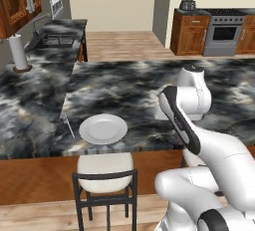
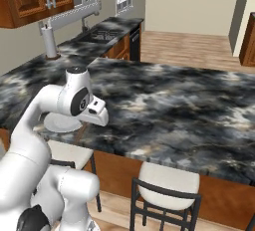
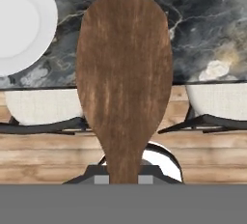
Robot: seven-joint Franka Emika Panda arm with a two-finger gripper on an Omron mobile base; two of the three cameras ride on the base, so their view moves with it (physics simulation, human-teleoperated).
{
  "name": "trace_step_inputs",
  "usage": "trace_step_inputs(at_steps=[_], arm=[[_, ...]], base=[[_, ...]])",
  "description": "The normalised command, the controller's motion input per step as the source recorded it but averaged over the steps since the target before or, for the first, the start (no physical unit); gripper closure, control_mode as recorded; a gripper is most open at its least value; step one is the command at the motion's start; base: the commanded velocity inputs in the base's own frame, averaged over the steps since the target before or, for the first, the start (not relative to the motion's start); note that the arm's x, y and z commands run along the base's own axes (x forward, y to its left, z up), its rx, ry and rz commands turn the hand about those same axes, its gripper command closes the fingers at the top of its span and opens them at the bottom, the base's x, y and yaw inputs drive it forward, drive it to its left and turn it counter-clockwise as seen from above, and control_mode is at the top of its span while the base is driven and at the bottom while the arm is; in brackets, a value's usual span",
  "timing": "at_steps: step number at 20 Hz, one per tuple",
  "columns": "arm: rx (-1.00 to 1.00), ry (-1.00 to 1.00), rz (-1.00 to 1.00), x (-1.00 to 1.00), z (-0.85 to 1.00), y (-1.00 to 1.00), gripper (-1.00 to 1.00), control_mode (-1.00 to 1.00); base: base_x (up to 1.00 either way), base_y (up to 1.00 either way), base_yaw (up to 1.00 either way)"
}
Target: Take the fork and place it on the left side of the plate. Then take the spoon and place it on the right side of the plate. Make sure they're directly next to the plate.
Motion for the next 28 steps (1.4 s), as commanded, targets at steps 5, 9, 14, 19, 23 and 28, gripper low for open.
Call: trace_step_inputs(at_steps=[5, 9, 14, 19, 23, 28], arm=[[0.00, 0.00, -0.18, 0.90, -0.25, 0.32, 1.00, -1.00], [0.00, 0.00, -0.13, 0.54, -0.44, 0.20, 1.00, -1.00], [0.04, 0.00, -0.08, 0.32, -0.51, 0.00, 1.00, -1.00], [0.06, 0.00, -0.05, 0.44, -0.44, 0.00, 1.00, -1.00], [0.05, 0.00, -0.03, 0.66, -0.24, 0.01, 1.00, -1.00], [0.01, 0.00, -0.01, 0.51, -0.12, 0.07, 1.00, -1.00]], base=[[0.00, 0.00, 0.00], [0.00, 0.00, 0.00], [0.00, 0.00, 0.00], [0.00, 0.00, 0.00], [0.00, 0.00, 0.00], [0.00, 0.00, 0.00]])
